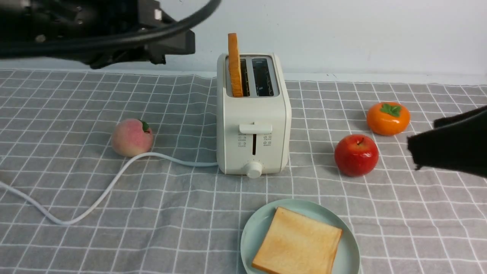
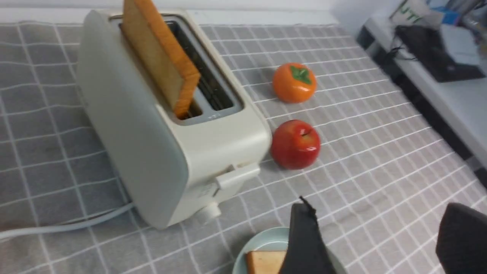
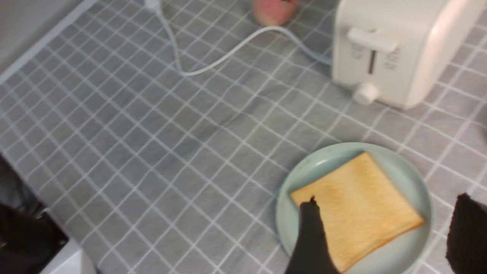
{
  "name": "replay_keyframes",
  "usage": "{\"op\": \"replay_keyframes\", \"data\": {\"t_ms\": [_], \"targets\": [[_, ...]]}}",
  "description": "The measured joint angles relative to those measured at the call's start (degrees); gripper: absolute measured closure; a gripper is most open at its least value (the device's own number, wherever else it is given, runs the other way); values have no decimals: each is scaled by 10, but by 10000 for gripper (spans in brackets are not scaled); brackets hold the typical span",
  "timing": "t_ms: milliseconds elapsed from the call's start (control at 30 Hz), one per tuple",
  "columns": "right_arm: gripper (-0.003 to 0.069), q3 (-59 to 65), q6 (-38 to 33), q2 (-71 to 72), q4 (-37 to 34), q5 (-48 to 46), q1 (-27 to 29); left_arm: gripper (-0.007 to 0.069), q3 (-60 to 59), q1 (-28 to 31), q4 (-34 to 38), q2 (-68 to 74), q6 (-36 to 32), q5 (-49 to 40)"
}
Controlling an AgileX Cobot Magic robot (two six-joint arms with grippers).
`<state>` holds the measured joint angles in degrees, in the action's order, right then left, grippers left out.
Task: Take toasted bread from bread machine on grey coffee table place on plate.
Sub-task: 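Reach for a toast slice standing in the toaster with the left gripper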
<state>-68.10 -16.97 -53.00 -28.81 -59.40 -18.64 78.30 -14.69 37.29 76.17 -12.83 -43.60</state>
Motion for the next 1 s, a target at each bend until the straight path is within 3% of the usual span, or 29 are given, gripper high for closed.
{"op": "replay_keyframes", "data": {"t_ms": [33, 133, 167, 200, 267, 300, 400, 567, 800, 933, 1000], "targets": [[200, 0, 0, 2, 0, 0, 0, 170, 0, -2, -7, 4, 5, 0], [200, 3, 63, 28, 77, 0, 0, 155, 75, -52, -159, 79, 119, -2], [200, 4, 69, 29, 83, 1, 0, 155, 84, -55, -167, 88, 128, -2], [200, 11, 86, 39, 102, 4, 0, 155, 121, -80, -242, 124, 196, -2], [200, 20, 92, 44, 109, 9, 0, 155, 149, -95, -279, 151, 235, -2], [200, 31, 97, 47, 114, 13, 0, 155, 191, -112, -338, 193, 297, -1], [200, 48, 102, 45, 115, 15, 0, 155, 249, -126, -410, 261, 376, 7], [200, 64, 102, 45, 111, 15, 0, 159, 299, -124, -453, 344, 453, 42], [207, 65, 102, 45, 111, 14, 0, 174, 308, -125, -457, 399, 475, 111], [214, 65, 102, 45, 111, 14, 0, 265, 309, -125, -470, 405, 477, 110], [225, 65, 102, 45, 111, 14, 0, 413, 318, -125, -484, 400, 477, 92]]}}
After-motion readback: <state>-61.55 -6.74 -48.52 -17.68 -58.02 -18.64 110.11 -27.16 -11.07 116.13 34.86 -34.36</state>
